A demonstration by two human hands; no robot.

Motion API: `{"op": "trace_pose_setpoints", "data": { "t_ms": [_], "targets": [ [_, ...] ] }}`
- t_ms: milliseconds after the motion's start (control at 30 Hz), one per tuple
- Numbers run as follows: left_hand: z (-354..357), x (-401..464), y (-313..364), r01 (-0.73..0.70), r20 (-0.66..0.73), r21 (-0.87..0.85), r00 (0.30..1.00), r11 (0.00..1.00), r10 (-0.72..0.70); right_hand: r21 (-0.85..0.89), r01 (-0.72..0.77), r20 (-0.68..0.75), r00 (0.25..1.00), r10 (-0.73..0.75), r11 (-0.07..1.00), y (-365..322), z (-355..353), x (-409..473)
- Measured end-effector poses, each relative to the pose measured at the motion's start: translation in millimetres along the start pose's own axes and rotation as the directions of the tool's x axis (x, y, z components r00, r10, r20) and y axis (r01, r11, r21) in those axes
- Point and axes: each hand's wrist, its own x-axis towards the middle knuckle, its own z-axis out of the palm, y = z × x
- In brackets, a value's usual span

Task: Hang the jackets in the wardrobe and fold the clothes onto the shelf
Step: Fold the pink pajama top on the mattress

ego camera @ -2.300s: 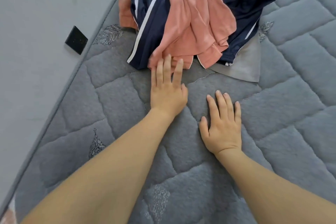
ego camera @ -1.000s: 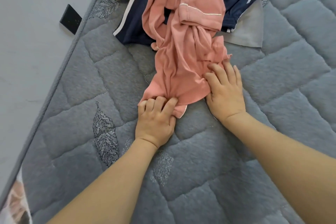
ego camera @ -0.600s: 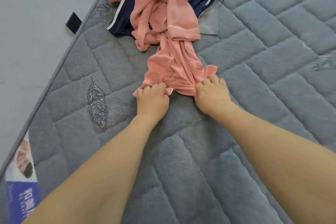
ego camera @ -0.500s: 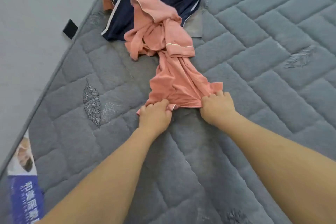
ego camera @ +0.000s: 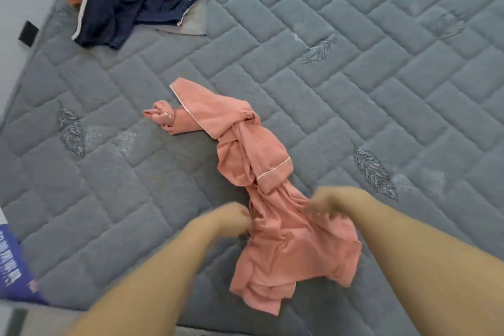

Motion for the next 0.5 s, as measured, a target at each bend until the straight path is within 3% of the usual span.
{"op": "trace_pose_setpoints", "data": {
  "t_ms": [67,100,167,233,300,367,433,467,500],
  "targets": [
    [-48.4,-4.3,-11.6,-0.038,-0.386,-0.150,0.922,0.988,-0.023,0.185,0.140,-0.403,0.914,-0.055,0.973,-14.8,-18.7,5.4],
    [-71.6,-3.9,-16.6,-0.072,-0.508,-0.233,0.859,0.970,-0.059,0.232,0.207,-0.504,0.862,-0.065,0.950,-27.8,-26.3,11.5],
    [-110.3,3.3,-23.3,-0.118,-0.632,-0.311,0.767,0.943,-0.112,0.283,0.287,-0.524,0.845,-0.104,0.915,-61.4,-35.7,19.5],
    [-136.1,13.3,-21.3,-0.062,-0.709,-0.168,0.701,0.984,-0.077,0.212,0.275,-0.536,0.835,-0.124,0.938,-92.3,-35.7,29.2],
    [-149.4,23.0,-11.3,0.053,-0.792,0.137,0.606,0.989,0.077,0.092,0.226,-0.614,0.780,-0.124,0.970,-106.7,-33.4,41.6],
    [-155.5,35.2,1.5,0.182,-0.793,0.468,0.518,0.865,0.320,0.059,0.247,-0.665,0.733,-0.146,0.967,-106.3,-38.5,45.1],
    [-161.2,45.9,16.7,0.232,-0.706,0.655,0.526,0.719,0.474,0.129,0.313,-0.671,0.726,-0.149,0.941,-94.8,-48.9,42.0],
    [-165.1,49.5,24.6,0.206,-0.678,0.684,0.532,0.699,0.507,0.149,0.334,-0.687,0.712,-0.146,0.931,-85.1,-55.8,37.0],
    [-170.2,50.0,32.8,0.124,-0.679,0.658,0.526,0.743,0.513,0.164,0.327,-0.716,0.688,-0.115,0.931,-72.6,-65.1,31.2]
  ]
}}
